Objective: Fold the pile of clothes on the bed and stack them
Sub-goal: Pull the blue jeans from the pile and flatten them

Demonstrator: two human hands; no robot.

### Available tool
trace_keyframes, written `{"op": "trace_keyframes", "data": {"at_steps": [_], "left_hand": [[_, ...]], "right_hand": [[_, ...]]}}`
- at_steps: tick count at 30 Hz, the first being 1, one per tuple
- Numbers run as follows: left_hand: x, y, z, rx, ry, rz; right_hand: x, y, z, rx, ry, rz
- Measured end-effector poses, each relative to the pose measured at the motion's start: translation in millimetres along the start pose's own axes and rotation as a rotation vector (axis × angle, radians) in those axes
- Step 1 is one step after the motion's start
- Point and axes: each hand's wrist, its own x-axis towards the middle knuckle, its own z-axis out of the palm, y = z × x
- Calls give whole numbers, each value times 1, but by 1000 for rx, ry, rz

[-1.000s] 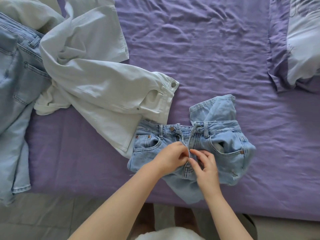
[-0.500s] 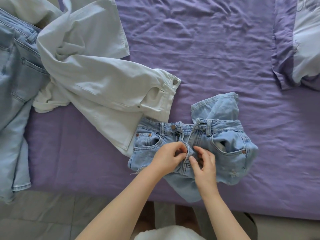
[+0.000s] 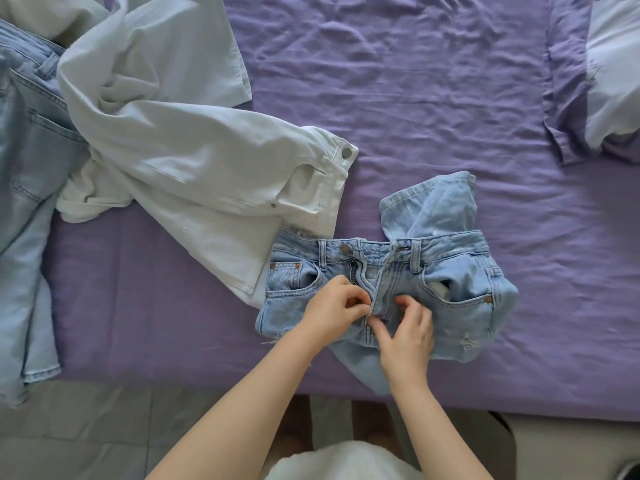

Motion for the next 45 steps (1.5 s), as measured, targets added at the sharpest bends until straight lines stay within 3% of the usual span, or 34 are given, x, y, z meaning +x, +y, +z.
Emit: {"op": "trace_keyframes", "data": {"at_steps": [5,9,15,18,23,28,34,37,42,45], "left_hand": [[-11,4,11,51,168,105],[4,28,-9,-94,354,198],[25,41,-40,-191,118,20],[27,43,-43,-205,73,16],[31,41,-41,-213,88,4],[35,38,-32,-225,200,-4],[42,42,-24,-192,379,-129],[45,46,-32,-159,315,-131],[27,47,-31,-260,269,-132],[24,45,-36,-277,278,-110]], "right_hand": [[-4,2,8,-56,56,24],[-10,5,12,-139,14,39],[-6,3,6,-80,-16,56],[-3,6,1,-23,-61,56],[3,6,-4,68,-57,54],[2,-1,6,-145,-3,84],[4,-4,1,-317,-103,57],[7,-12,-15,-237,-81,-86],[30,-41,-37,-246,150,-584],[61,-55,-43,-335,18,-661]]}}
